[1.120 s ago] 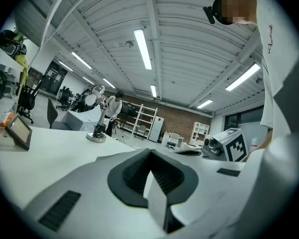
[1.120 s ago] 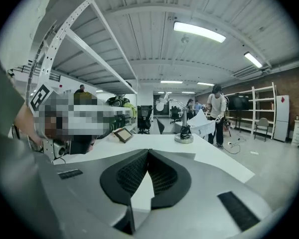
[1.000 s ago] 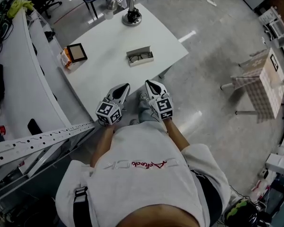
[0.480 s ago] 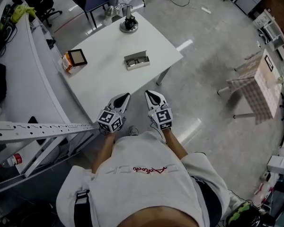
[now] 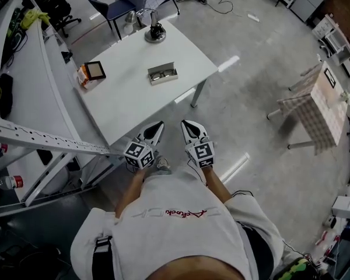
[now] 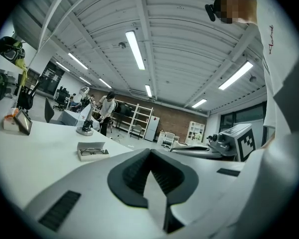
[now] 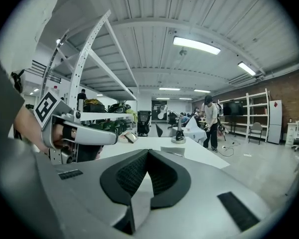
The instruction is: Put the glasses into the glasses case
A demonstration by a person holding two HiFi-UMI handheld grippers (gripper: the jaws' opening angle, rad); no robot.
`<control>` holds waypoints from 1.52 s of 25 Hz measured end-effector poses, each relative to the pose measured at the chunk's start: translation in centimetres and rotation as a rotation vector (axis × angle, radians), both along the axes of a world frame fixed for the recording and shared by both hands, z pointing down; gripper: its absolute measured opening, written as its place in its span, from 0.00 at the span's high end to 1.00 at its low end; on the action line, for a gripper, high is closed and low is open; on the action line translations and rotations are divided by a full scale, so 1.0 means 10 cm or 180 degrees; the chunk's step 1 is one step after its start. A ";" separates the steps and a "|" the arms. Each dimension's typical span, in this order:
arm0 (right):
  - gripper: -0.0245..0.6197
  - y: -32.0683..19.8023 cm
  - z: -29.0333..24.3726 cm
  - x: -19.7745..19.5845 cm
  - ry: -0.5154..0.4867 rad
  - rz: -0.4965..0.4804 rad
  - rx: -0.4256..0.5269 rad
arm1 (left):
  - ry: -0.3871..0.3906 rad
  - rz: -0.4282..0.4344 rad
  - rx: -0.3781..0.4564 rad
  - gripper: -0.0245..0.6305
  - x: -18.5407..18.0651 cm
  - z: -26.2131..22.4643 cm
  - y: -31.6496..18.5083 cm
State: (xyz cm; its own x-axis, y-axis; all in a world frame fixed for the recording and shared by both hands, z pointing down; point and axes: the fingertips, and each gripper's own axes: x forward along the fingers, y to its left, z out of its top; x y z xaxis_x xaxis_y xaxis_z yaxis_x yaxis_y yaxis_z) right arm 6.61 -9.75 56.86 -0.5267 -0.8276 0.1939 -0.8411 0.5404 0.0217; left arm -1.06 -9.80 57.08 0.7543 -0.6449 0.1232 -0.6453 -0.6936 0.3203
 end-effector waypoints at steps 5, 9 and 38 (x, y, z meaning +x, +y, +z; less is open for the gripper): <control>0.95 0.28 0.00 0.06 0.0025 -0.0075 0.0038 | -0.0024 -0.0076 0.0027 0.92 0.09 0.00 0.28; 0.95 0.51 0.03 0.15 0.0015 -0.0089 0.0031 | -0.0022 -0.0124 0.0046 0.92 0.17 0.00 0.49; 0.95 1.54 0.01 0.45 0.0033 -0.0077 0.0128 | -0.0039 -0.0123 0.0130 0.93 0.47 -0.03 1.61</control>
